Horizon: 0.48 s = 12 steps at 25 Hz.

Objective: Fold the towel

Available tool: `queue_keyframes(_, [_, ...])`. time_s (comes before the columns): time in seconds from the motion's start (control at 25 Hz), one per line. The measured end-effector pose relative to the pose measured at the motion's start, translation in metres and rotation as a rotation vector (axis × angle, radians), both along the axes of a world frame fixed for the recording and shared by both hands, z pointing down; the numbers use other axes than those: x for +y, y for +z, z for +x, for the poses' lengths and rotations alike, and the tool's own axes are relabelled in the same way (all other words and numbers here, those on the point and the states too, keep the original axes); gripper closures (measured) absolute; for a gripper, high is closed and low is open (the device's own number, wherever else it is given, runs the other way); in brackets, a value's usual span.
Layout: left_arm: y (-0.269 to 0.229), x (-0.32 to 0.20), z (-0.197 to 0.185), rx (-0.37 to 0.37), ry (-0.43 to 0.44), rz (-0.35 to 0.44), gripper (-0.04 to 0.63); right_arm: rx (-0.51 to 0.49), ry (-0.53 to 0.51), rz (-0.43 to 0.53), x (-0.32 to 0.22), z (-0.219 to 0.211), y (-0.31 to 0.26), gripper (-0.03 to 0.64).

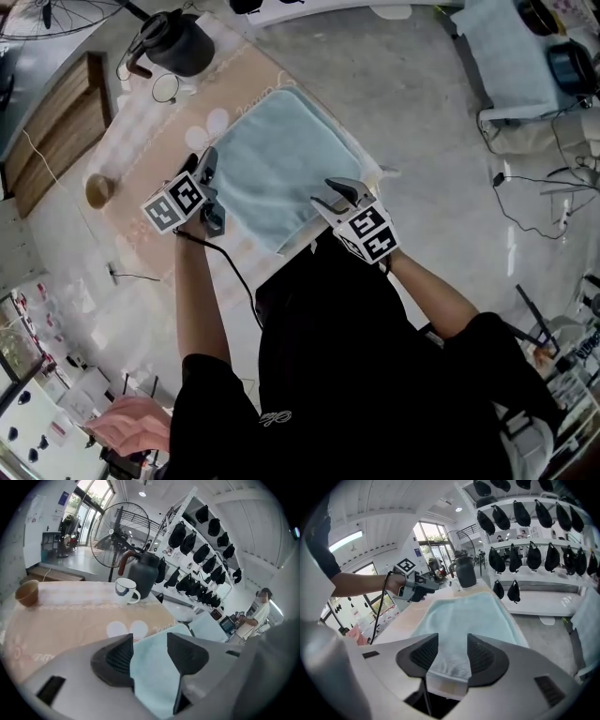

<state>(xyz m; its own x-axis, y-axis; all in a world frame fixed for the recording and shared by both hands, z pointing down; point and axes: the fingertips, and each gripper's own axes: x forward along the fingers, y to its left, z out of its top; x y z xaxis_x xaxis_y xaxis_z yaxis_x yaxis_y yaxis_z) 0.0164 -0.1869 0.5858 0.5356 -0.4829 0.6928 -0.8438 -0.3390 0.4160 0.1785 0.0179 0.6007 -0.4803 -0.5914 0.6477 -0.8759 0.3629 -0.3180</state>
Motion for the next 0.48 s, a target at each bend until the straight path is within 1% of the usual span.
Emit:
queue_keyframes(0.12, [0.004, 0.003, -0.030, -0.002, -0.006, -0.013, 0.388, 0.001, -0.021, -0.003, 0.001, -0.033, 0.000, 0.445])
queue_keyframes(0.28, [0.018, 0.005, -0.069, -0.014, 0.000, -0.039, 0.388, -0.007, -0.013, -0.024, 0.010, -0.074, 0.007, 0.445])
queue_keyframes(0.48, [0.046, 0.003, -0.089, -0.006, 0.051, -0.070, 0.388, 0.007, -0.015, -0.037, 0.029, -0.119, 0.016, 0.445])
